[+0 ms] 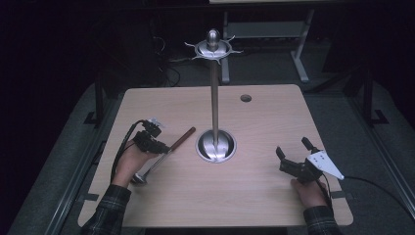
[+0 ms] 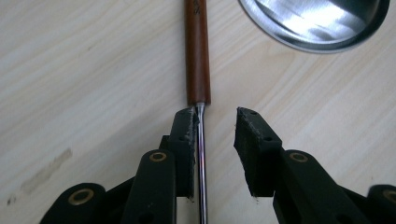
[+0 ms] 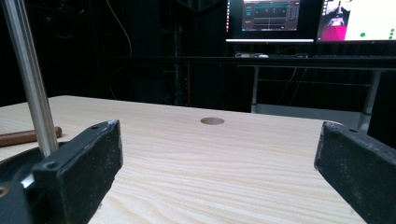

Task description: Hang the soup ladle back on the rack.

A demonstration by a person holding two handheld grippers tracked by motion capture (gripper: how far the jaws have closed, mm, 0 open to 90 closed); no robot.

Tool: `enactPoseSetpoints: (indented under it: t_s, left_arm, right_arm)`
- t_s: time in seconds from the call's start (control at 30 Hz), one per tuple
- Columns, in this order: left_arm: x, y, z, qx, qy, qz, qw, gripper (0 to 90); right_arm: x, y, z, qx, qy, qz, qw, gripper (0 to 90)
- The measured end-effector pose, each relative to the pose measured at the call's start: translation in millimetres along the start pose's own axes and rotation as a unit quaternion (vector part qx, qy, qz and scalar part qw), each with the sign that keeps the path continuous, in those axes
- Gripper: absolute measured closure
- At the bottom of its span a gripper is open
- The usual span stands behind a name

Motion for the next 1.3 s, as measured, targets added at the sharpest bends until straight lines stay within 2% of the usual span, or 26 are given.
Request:
enactPoseSetpoints:
  t_s: [0.03,0.17,0.37,0.53,0.7,0.87,1.3]
  left_arm:
    - [2.6,2.4,0.0,0.001,-0.002,0.002,1.0000,67.4]
    - [12.0,12.3,3.3,0.006,0.010,0.009,0.9999,66.3]
    - [22.2,30.6,4.6,0.005,0.019,0.031,0.9993,63.4]
    - [24.7,43.7,4.9,0.007,0.021,0.043,0.9988,63.0]
    - [19.3,48.4,7.9,0.015,0.030,0.065,0.9973,63.4]
    - [16.0,50.8,9.5,0.017,0.032,0.074,0.9966,65.7]
    - [15.8,51.0,9.4,0.020,0.026,0.065,0.9974,72.0]
  right_arm:
    - [0.1,0.1,0.0,0.000,0.001,0.000,1.0000,0.2]
    - [0.1,0.0,0.0,0.000,0.001,0.000,1.0000,0.2]
    - [0.1,0.0,0.0,0.000,0.001,-0.001,1.0000,0.2]
    - [0.1,0.0,-0.1,0.000,0.001,-0.001,1.0000,0.2]
    - [0.1,0.0,-0.1,0.000,0.001,-0.001,1.0000,0.2]
    - [0.1,0.0,0.0,0.000,0.001,-0.001,1.0000,0.2]
    - [0.1,0.0,0.0,0.000,0.001,-0.001,1.0000,0.2]
Point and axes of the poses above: each handheld gripper's, and its own axes: y roughly forward along the jaws, x roughly out of its top, z roughly to its left, the point moved 10 cm from there along y, roughly forward along the jaws, and after that the axes turned 7 degrees about y, right-handed, at the moved point
